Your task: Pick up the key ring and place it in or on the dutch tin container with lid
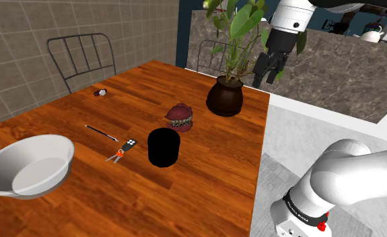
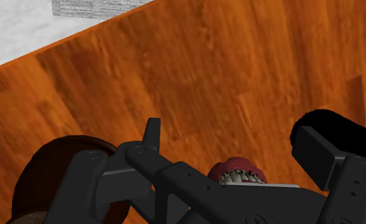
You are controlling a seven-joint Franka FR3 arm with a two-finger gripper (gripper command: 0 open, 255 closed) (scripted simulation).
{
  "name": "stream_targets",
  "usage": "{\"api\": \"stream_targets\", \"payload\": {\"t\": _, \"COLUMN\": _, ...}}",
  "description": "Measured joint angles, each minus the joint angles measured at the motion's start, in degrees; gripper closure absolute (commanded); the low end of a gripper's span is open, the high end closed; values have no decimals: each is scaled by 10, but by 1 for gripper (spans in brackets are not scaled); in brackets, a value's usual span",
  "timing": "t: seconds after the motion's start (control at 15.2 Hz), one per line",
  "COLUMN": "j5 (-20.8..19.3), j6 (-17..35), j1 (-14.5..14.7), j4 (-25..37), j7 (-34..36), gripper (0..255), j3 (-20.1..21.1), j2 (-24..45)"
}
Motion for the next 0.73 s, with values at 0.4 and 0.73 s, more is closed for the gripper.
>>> {"api": "stream_targets", "payload": {"t": 0.4, "j5": 25, "j6": 52, "j1": 10, "j4": -13, "j7": 49, "gripper": 0, "j3": 47, "j2": 36}}
{"api": "stream_targets", "payload": {"t": 0.73, "j5": 44, "j6": 118, "j1": 17, "j4": -5, "j7": 105, "gripper": 0, "j3": 100, "j2": 107}}
